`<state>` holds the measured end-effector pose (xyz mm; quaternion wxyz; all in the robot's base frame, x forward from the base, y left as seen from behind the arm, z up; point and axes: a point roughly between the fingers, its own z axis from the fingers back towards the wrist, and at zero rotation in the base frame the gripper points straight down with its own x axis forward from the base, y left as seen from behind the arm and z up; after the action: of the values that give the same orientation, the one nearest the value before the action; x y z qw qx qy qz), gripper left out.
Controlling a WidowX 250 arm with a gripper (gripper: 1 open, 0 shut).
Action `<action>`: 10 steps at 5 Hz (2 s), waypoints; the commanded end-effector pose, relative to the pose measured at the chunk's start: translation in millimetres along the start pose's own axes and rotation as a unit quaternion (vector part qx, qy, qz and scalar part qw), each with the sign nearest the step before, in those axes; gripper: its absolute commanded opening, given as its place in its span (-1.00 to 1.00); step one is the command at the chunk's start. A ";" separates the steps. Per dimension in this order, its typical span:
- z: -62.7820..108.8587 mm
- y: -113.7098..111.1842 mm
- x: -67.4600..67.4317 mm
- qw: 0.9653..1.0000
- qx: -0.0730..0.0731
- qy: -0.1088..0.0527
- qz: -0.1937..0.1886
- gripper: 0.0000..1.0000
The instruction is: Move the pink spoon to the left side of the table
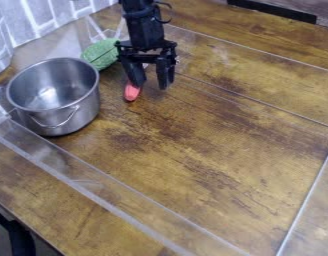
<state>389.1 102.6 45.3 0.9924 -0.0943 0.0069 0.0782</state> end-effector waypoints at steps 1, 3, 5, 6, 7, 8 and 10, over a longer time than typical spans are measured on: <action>17.4 13.8 1.2 0.999 0.000 -0.031 0.010 1.00; 14.1 11.7 -8.4 1.000 -0.007 -0.028 -0.004 1.00; 22.1 16.5 -12.5 0.998 -0.014 -0.022 -0.058 -1.00; 28.5 21.6 -14.9 0.995 -0.020 -0.019 -0.093 -1.00; 33.0 13.0 -11.5 0.993 -0.028 -0.022 -0.110 -1.00; 44.2 -1.3 -6.1 0.991 -0.038 -0.035 -0.121 -1.00; 74.6 -17.9 -12.2 0.989 -0.057 -0.059 -0.120 -1.00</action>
<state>372.2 101.9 74.1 0.9854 -0.1690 -0.0087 -0.0169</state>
